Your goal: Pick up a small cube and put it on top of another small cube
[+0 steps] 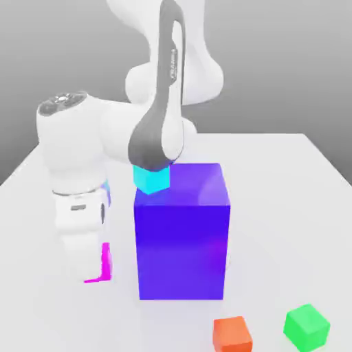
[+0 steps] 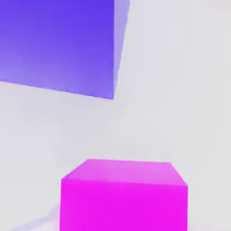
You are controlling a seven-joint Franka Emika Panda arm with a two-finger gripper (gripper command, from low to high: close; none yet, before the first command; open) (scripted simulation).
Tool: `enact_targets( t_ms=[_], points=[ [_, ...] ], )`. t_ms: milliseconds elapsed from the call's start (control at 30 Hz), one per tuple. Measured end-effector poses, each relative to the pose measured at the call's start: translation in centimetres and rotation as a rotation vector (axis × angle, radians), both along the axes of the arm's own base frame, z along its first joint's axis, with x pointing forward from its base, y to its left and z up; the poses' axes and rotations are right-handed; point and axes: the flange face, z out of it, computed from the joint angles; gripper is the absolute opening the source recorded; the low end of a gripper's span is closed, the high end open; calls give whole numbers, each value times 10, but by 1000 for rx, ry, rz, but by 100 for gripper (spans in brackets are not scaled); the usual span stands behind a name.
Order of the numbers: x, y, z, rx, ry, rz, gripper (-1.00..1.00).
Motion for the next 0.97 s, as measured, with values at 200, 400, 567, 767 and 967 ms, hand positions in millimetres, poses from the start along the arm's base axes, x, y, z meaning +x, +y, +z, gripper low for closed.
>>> enact_targets(
  t_ms=[200,400,567,767,967],
  points=[
    [39,78,8,-12,-17,486,-100],
    [61,167,16,-20,-32,971,-100],
    [65,247,22,-25,-42,1377,-100],
    [47,337,-3,-38,-51,1745,-100],
    [46,339,-39,-36,-50,1757,100]
  ],
)
